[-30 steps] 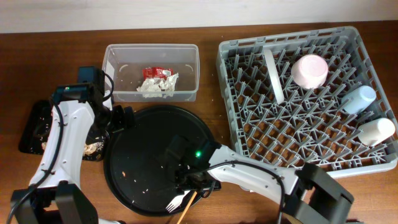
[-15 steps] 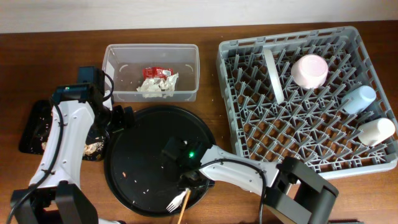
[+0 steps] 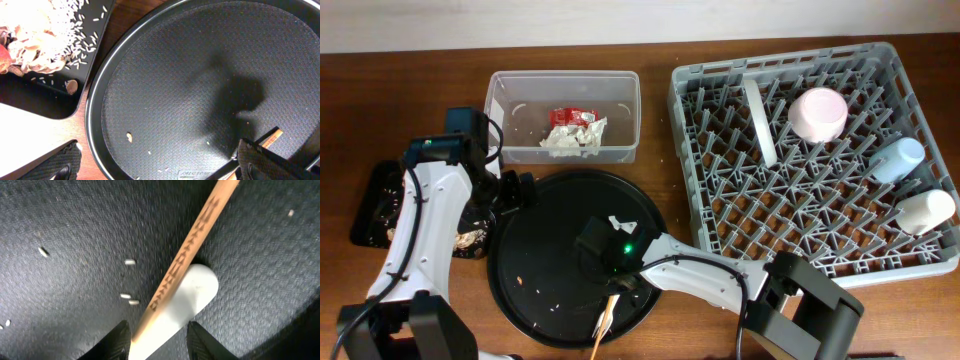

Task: Sort waste into correct bins and load items into the dishwasher rack
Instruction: 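Reach the right gripper to the round tray and grasp the wooden chopstick, then carry the chopstick into the rack and release it upright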

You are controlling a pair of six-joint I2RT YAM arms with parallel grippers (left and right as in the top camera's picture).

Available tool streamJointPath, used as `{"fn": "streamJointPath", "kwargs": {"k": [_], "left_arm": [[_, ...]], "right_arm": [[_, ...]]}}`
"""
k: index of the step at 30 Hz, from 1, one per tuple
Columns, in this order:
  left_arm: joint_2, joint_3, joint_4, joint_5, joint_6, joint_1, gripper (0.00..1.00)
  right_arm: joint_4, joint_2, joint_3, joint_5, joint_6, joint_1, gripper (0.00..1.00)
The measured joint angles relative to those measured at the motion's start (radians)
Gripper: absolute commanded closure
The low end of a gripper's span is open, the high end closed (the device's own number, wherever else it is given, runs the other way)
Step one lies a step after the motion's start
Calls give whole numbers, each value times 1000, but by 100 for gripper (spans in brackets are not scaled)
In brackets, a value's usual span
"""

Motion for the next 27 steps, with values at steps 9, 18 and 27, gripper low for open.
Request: {"fn": "streamJointPath", "kwargs": {"k": [9, 18, 27], "left_arm": [[0, 0, 0, 0, 0, 0, 1], [0, 0, 0, 0, 0, 0, 1], [0, 0, 0, 0, 0, 0, 1]], "right_arm": [[-6, 0, 0, 12, -132, -175, 65], [-109, 0, 0, -179, -183, -208, 62], [-146, 0, 0, -238, -101, -62, 62]]}}
